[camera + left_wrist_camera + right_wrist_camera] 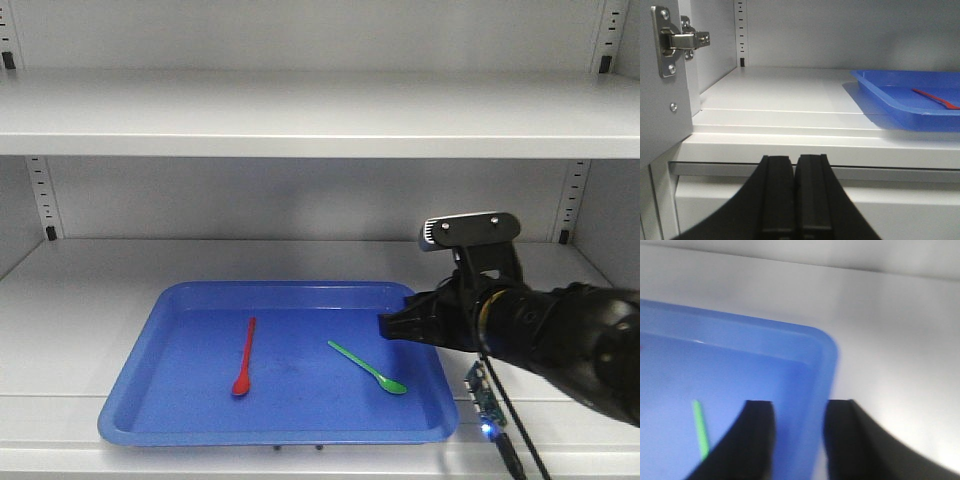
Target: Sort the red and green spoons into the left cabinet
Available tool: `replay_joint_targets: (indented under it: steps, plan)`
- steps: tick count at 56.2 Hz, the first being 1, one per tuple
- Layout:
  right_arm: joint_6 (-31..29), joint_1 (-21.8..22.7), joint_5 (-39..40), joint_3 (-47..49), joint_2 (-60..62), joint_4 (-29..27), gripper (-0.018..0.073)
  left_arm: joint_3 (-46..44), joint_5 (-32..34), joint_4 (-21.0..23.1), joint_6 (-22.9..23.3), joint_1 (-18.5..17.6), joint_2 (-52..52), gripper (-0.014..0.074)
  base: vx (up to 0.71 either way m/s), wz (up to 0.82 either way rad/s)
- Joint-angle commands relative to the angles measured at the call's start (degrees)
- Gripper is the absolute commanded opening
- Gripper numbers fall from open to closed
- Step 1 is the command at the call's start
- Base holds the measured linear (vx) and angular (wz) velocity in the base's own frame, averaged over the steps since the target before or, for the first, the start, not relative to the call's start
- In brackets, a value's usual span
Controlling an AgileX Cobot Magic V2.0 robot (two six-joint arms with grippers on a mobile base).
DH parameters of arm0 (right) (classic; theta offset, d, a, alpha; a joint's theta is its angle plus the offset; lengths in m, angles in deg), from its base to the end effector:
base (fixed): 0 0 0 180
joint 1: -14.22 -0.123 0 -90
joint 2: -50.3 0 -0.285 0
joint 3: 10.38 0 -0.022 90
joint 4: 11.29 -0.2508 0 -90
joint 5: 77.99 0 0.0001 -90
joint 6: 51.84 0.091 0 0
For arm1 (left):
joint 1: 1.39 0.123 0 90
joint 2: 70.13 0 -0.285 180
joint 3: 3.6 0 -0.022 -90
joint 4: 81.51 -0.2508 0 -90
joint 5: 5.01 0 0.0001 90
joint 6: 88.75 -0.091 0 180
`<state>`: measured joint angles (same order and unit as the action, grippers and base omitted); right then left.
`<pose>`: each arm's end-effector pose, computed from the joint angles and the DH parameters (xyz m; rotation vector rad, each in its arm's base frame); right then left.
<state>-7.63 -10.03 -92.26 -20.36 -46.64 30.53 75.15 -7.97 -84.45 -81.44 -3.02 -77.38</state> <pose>0.3346 0.1343 0.3122 -0.2716 2.0307 0.1301 0.0569 -0.0014 0.2000 -0.0393 1.5526 -0.0808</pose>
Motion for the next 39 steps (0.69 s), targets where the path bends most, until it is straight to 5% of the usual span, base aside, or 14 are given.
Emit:
replay_joint_targets:
  steps: [1,14,29,39]
  plan:
    - [-11.71,0.21,-2.47,1.76,4.99,-6.71,0.0153,-0.13,4.43,0.07,0.58,-0.17,1.16,-0.0008,0.00,0.00]
    - [-30.93,0.90,-4.32,-2.26,11.27,-17.15,-0.0013,-0.13,4.43,0.07,0.58,-0.17,1.16,-0.0008,0.00,0.00]
    - [-30.90,11.56,19.48,-24.90,28.11,-22.53,-0.0008,-0.13,4.43,0.07,0.58,-0.17,1.16,-0.0008,0.00,0.00]
    - [-30.90,19.68,20.86,-36.36,39.57,-22.86,-0.0008,-0.13,4.43,0.07,0.58,-0.17,1.16,-0.0008,0.00,0.00]
